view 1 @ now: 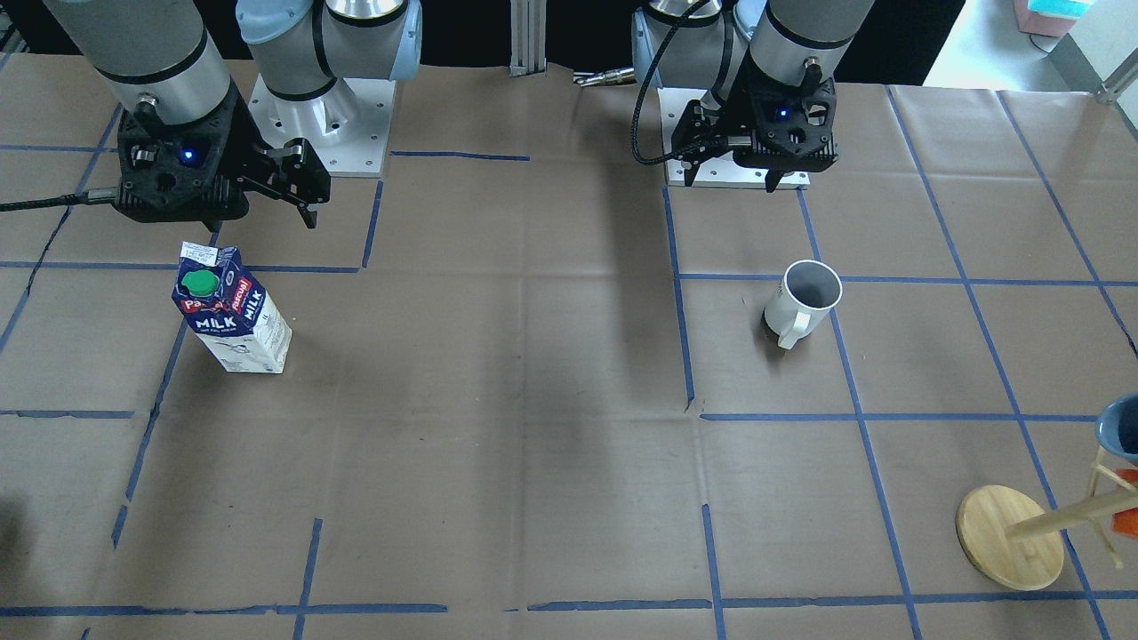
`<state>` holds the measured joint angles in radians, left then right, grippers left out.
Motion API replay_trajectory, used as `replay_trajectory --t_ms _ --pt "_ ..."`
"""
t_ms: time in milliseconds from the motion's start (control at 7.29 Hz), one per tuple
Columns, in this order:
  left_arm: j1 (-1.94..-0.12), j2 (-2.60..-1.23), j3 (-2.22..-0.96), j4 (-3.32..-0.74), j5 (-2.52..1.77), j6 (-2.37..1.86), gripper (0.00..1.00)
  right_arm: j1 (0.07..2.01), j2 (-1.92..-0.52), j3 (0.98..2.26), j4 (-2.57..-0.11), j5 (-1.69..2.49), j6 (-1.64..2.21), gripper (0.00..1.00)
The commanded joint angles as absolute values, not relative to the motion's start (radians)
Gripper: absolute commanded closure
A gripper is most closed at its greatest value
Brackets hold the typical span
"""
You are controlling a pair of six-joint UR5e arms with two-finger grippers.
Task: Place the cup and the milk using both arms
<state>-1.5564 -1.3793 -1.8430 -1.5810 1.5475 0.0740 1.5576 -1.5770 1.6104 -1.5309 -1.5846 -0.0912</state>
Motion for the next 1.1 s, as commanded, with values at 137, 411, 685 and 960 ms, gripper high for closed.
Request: replay_trajectory --t_ms 137,411,685,960 --pt "-1.286 -1.353 -2.017 -1.439 1.546 0.471 0.0 1.56 -1.578 1.609 -1.531 -1.583 -0.089 0.0" --pt "-1.139 -1.388 -2.144 -1.19 1.555 0.538 0.0 1.562 -1.578 1.609 -1.531 -1.583 -0.087 0.0" --pt "-1.1 -1.469 -2.201 -1.083 1.633 0.54 0.0 1.563 -1.577 1.609 -1.531 -1.583 -0.087 0.0" --pt "-1.095 -1.505 -2.206 -1.072 1.641 0.569 0.0 1.563 -1.578 1.609 -1.531 -1.583 -0.087 0.0"
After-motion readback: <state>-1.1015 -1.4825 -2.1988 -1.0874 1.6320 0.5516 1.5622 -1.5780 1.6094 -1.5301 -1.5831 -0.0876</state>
